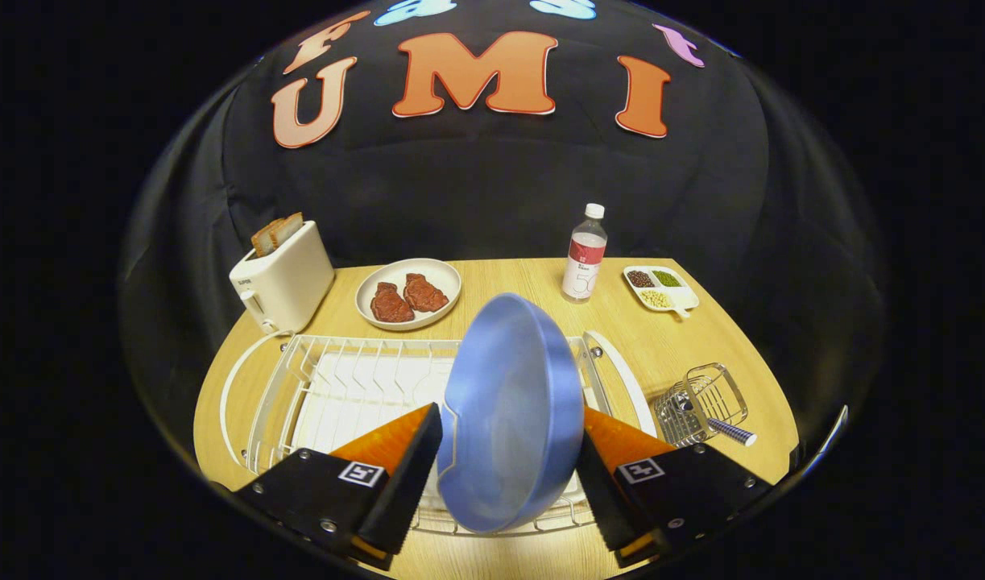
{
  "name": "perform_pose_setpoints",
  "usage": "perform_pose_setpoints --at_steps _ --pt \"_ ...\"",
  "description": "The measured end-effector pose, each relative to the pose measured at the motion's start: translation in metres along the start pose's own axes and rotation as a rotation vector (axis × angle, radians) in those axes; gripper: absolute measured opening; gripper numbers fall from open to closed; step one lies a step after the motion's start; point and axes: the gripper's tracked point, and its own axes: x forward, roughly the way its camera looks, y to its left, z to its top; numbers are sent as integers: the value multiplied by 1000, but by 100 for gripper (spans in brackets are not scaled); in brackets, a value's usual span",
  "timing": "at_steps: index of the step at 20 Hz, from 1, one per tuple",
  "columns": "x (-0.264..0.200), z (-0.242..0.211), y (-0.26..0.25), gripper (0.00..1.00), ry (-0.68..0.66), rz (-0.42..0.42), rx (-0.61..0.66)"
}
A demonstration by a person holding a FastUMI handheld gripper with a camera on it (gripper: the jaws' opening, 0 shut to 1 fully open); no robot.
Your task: Take the plate from the dish rack, then take the spoon from the basket and place it into the plate.
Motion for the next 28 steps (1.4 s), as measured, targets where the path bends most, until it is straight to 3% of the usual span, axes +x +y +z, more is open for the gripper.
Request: perform_pose_setpoints --at_steps 2,5,11,17,22,28 --pt "3 -2 0 73 16 -9 8" --pt "8 -3 -5 34 38 -41 26" --pt "2 9 -13 24 21 -107 71" --pt "-15 36 -17 24 -60 -193 -23" --pt "-36 57 -10 24 -125 -186 -16" --pt "-75 34 -14 24 -121 -147 45"
